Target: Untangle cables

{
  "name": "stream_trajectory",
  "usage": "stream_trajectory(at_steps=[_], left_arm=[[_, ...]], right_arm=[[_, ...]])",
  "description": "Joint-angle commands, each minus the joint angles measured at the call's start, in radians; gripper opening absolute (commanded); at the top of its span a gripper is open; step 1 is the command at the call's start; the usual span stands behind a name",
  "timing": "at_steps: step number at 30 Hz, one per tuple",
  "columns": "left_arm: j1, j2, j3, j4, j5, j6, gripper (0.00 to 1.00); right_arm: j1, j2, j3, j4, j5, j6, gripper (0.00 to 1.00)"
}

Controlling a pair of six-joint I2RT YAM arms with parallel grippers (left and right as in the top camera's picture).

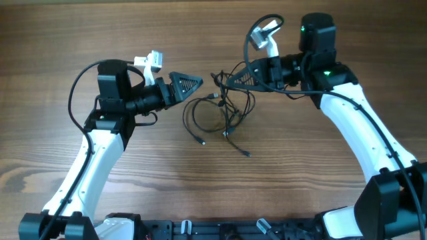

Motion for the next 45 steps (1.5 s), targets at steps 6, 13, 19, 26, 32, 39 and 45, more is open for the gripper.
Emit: stream_trajectory(at_steps=[6,13,19,26,32,39,45], left_arm=[[-0.042,0.011,0.003,0.006,0.079,-0.009,1.00],[-0.100,0.032,0.003,0.000,-0.014,-0.003,0.99],[-0.110,0.090,0.003,-0.001,-0.321,-0.087,0.98],[-0.097,0.138,0.003,-0.096,-0.451,-0.084,0.12],[-0.045,0.138,0.003,-0.316,-0.567,0.027,0.04],[-0.008,0.134,0.003,-0.355,-0.438,0.128,0.04],[-0.018,0.134,0.003,-0.259,-0.046,0.265,0.04]], right_arm=[[0.030,0.005,0.005,0.146,-0.001,0.161,0.05],[0.030,0.005,0.005,0.202,-0.027,0.222,0.04],[0.052,0.005,0.005,0.427,-0.068,0.404,0.05],[0.070,0.005,0.005,0.618,-0.060,0.526,0.05],[0.004,0.044,0.005,0.531,0.028,0.429,0.05],[-0.037,0.093,0.005,-0.130,0.495,-0.015,0.06],[0.027,0.092,0.005,-0.436,0.714,-0.283,0.36]])
